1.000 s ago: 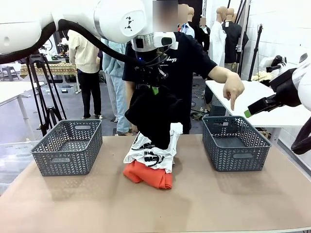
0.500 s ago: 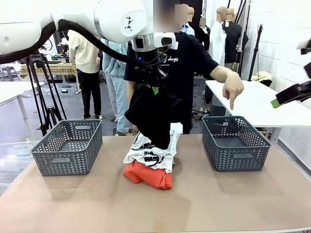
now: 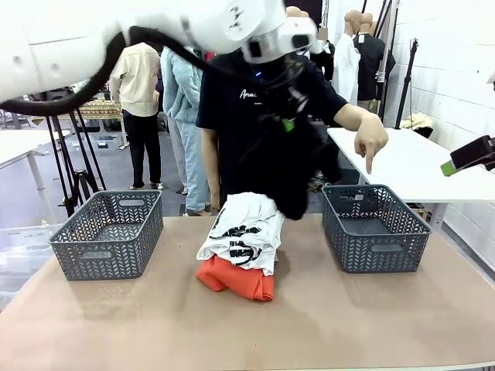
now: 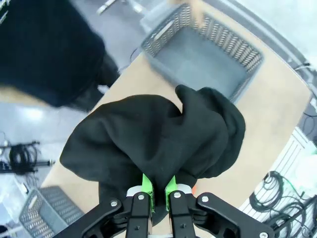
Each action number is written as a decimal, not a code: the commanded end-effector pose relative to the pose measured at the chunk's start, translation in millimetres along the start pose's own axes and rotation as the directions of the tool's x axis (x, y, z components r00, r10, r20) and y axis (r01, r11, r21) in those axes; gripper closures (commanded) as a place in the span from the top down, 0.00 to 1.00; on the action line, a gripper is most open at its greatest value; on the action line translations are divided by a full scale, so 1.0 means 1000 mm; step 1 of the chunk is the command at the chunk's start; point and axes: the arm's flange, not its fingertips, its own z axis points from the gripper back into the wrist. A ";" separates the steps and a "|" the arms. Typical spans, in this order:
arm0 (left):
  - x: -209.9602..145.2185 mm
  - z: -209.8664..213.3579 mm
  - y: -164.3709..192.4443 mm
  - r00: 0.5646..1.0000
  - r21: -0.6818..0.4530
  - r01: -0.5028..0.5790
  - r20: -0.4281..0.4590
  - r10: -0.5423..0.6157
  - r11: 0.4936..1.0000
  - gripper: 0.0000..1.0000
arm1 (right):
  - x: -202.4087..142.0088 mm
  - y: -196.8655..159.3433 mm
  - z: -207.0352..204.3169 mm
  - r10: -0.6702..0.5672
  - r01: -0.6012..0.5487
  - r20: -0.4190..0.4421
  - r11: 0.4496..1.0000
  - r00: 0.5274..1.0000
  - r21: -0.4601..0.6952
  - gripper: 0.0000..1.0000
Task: Sort the tops and bottoms.
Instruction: Sort the clothes according to human instructions.
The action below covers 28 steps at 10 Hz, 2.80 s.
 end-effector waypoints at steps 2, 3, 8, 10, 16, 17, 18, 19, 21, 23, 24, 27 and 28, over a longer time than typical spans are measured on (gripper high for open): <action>0.102 0.010 -0.044 0.983 -0.038 0.181 0.051 -0.179 0.983 0.00 | 0.000 0.005 0.007 0.015 -0.015 0.011 1.000 1.000 -0.007 1.00; 0.118 0.005 -0.056 0.979 -0.079 0.192 0.081 -0.186 0.978 0.00 | 0.000 0.005 0.007 0.015 -0.015 0.011 1.000 1.000 -0.007 1.00; 0.047 -0.009 -0.078 0.979 -0.095 0.188 0.097 -0.179 0.978 0.00 | 0.000 0.005 0.007 0.015 -0.015 0.011 1.000 1.000 -0.007 1.00; 0.050 -0.022 -0.082 0.976 -0.118 0.204 0.099 -0.193 0.972 0.00 | 0.000 0.005 0.007 0.015 -0.015 0.011 1.000 1.000 -0.007 1.00; 0.193 -0.079 -0.077 0.837 -0.038 0.116 0.542 -0.077 0.993 0.00 | 0.000 0.005 0.007 0.015 -0.015 0.011 1.000 1.000 -0.007 1.00; 0.201 -0.088 -0.074 0.819 -0.020 0.093 0.570 -0.065 0.996 0.00 | 0.000 0.005 0.007 0.015 -0.015 0.011 1.000 1.000 -0.007 1.00; 0.206 -0.103 -0.070 0.792 -0.017 0.065 0.609 -0.042 0.998 0.00 | 0.000 0.005 0.007 0.015 -0.015 0.011 1.000 1.000 -0.007 1.00; 0.207 -0.125 -0.070 0.791 -0.055 0.037 0.612 0.004 0.998 0.00 | 0.000 0.005 0.007 0.015 -0.015 0.011 1.000 1.000 -0.007 1.00; 0.209 -0.173 -0.077 0.828 -0.100 0.014 0.560 0.044 0.995 0.00 | 0.000 0.005 0.007 0.015 -0.015 0.011 1.000 1.000 -0.007 1.00; 0.213 -0.201 -0.070 0.852 -0.126 -0.032 0.515 0.092 0.992 0.00 | 0.000 0.005 0.007 0.015 -0.015 0.011 1.000 1.000 -0.007 1.00; 0.207 -0.207 -0.066 0.886 -0.131 -0.083 0.445 0.133 0.988 0.00 | 0.000 0.005 0.007 0.015 -0.015 0.011 1.000 1.000 -0.007 1.00; 0.069 -0.195 -0.072 0.873 -0.126 -0.018 0.482 0.077 0.992 0.00 | 0.000 0.005 0.007 0.015 -0.015 0.011 1.000 1.000 -0.007 1.00; 0.065 -0.184 -0.075 0.866 -0.081 0.002 0.498 0.039 0.997 0.00 | 0.000 0.005 0.007 0.015 -0.015 0.011 1.000 1.000 -0.007 1.00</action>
